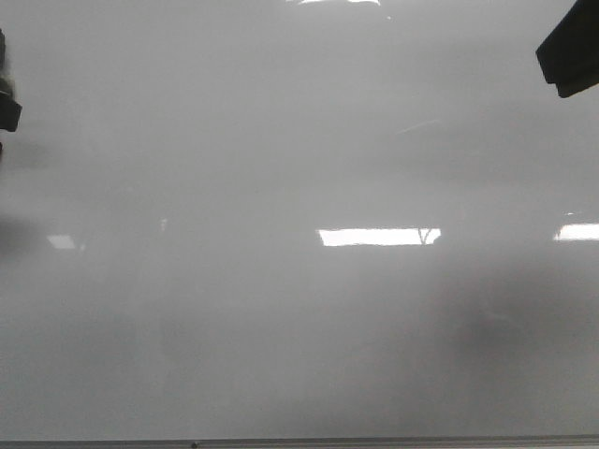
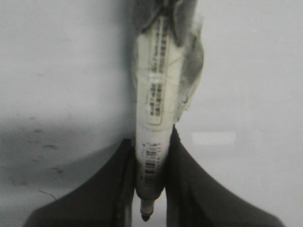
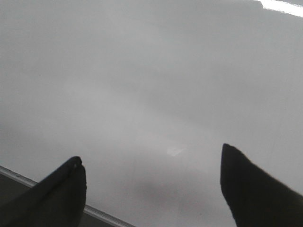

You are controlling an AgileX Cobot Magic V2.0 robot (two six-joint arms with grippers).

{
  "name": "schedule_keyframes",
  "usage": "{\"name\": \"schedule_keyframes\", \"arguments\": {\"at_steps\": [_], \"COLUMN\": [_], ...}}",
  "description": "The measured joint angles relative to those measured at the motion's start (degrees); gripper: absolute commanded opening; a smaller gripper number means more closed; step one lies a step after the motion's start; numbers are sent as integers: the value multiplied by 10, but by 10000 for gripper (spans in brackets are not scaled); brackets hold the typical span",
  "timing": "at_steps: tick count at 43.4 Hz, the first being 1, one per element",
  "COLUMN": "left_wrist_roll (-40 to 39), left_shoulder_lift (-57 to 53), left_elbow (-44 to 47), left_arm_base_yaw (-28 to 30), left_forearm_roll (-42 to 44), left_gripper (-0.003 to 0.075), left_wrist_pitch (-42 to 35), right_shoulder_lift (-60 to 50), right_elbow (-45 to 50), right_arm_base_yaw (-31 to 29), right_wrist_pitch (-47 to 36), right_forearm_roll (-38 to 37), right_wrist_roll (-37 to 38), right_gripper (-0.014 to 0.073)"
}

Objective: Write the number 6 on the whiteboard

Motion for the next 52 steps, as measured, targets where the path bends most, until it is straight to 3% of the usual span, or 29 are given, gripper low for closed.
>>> {"name": "schedule_keyframes", "arguments": {"at_steps": [11, 19, 24, 28, 34, 44, 52], "left_wrist_roll": [10, 127, 219, 284, 360, 376, 376], "left_shoulder_lift": [-113, -138, -138, -135, -115, -45, 5], "left_elbow": [-66, -149, -187, -202, -218, -257, -275], "left_arm_base_yaw": [-4, -33, -65, -99, -174, -305, -385], "left_forearm_roll": [34, 40, 5, -33, -64, -49, -5], "left_gripper": [-20, -20, -20, -20, -20, -20, -20], "left_wrist_pitch": [232, 437, 525, 553, 565, 568, 568], "right_shoulder_lift": [0, 0, 0, 0, 10, 53, 74], "right_elbow": [-79, -140, -153, -155, -157, -157, -157], "right_arm_base_yaw": [0, -15, -39, -46, -46, -43, 0], "right_wrist_pitch": [128, 220, 245, 264, 290, 350, 357], "right_forearm_roll": [0, -10, -26, -30, -6, 131, 238], "right_wrist_roll": [0, 0, 0, 0, -67, -301, -459], "right_gripper": [601, 601, 601, 601, 601, 590, 590]}}
